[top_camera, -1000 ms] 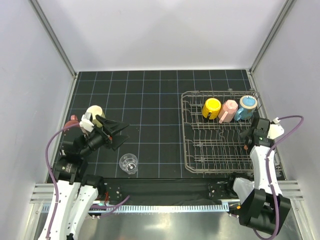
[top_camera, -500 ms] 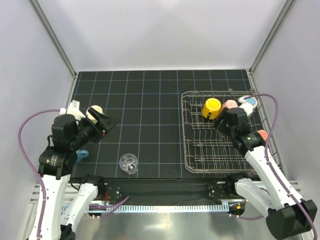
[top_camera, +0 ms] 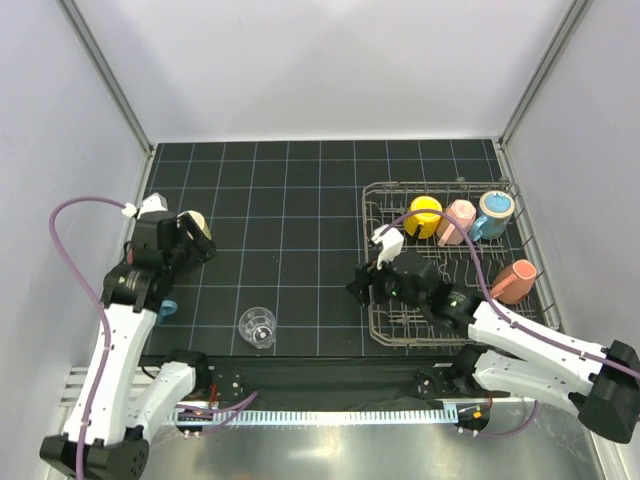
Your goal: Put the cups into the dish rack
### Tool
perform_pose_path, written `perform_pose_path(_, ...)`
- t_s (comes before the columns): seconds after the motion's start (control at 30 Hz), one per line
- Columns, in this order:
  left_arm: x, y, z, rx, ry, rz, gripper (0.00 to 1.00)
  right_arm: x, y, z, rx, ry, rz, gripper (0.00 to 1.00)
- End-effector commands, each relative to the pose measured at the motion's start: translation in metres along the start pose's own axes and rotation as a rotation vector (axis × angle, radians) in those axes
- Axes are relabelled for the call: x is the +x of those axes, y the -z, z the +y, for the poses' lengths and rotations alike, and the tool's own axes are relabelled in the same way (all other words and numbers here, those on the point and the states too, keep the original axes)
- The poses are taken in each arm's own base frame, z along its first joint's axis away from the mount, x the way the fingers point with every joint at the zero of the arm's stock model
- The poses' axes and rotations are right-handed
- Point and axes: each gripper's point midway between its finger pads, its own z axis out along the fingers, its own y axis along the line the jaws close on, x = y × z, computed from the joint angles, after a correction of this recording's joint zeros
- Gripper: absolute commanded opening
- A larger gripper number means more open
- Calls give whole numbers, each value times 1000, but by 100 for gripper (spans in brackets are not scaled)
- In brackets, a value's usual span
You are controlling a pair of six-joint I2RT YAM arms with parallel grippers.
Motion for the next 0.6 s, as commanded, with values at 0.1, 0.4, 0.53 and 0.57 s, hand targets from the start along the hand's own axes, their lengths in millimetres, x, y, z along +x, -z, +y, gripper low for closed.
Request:
perform_pose_path(0.1,-29,-39,15,-143,-65,-106,61,-28,6,9,-24,77,-134,72)
perform_pose_path(0.4,-50,-93,2,-147,-146,-175,52,-26,13,25,-126,86,-153,72)
perform_pose_path(0.53,-57,-116,-11,-158,-162,-118,50,-26,14,24,-131,83,-173,72)
perform_pose_path(0.57,-63,-119,-17,-153,-161,-121,49,-27,15,24,-133,84,-176,72)
